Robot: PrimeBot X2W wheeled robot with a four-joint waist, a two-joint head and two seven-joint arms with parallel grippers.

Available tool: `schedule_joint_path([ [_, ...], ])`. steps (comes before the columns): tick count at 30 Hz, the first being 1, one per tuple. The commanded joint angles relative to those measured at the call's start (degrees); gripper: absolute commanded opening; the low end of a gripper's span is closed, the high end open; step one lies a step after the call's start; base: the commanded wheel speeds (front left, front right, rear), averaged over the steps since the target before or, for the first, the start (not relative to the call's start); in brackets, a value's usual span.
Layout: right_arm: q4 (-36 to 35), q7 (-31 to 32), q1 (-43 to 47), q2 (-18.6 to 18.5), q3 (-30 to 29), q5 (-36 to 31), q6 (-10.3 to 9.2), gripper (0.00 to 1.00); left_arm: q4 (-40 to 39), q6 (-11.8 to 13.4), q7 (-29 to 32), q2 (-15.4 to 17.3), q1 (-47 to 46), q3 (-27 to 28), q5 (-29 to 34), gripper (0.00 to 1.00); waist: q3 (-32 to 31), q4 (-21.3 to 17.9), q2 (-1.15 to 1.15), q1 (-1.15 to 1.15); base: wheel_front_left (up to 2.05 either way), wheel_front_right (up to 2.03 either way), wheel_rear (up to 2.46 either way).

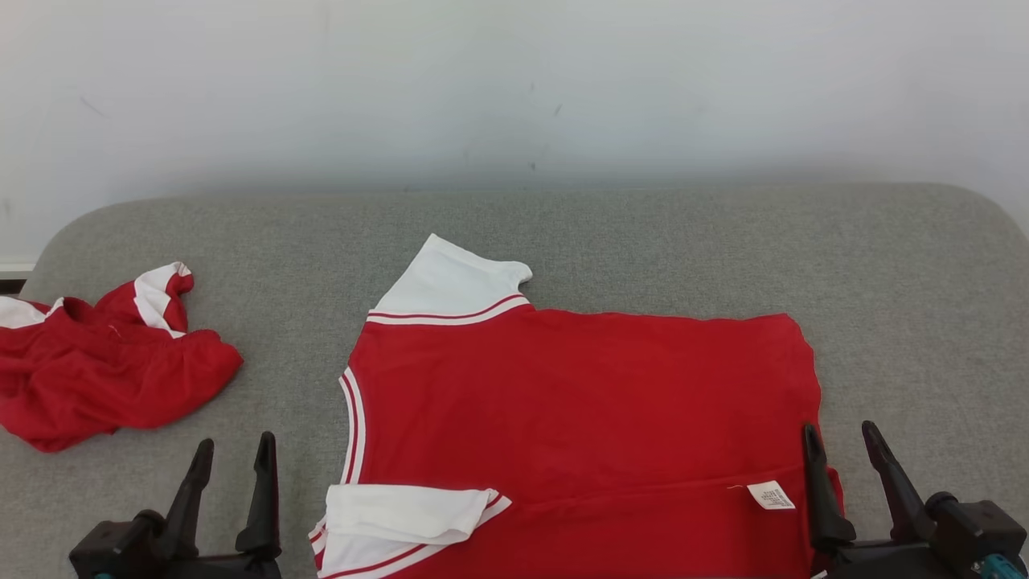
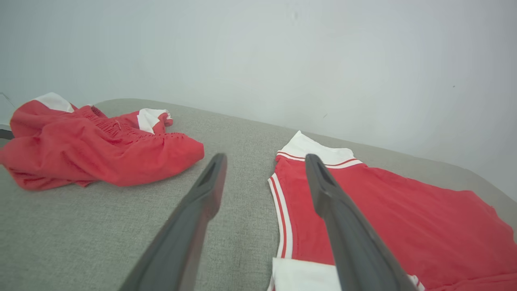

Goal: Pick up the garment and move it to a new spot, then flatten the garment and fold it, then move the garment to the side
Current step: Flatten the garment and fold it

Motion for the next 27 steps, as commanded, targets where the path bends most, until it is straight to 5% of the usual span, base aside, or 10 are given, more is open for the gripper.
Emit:
schedule_joint_path([
  [1,-0.25,-0.35,-0.27,0.28,-0.07,-0.31,-0.11,1.0,-0.29,0.12,-0.02,-0.12,-0.47,0.27,0.55,1.0,-0.11,0.02,0.0,0.0,0.0,0.0,0.0],
  [27,-4.93,-2.25,4.51,2.87,0.14,-4.44,-0.11,1.0,-1.62,-0.55,-0.02,-0.56,2.0,3.77,6.58,1.0,-0.67,0.94,0.0,0.0,0.0,0.0,0.0],
])
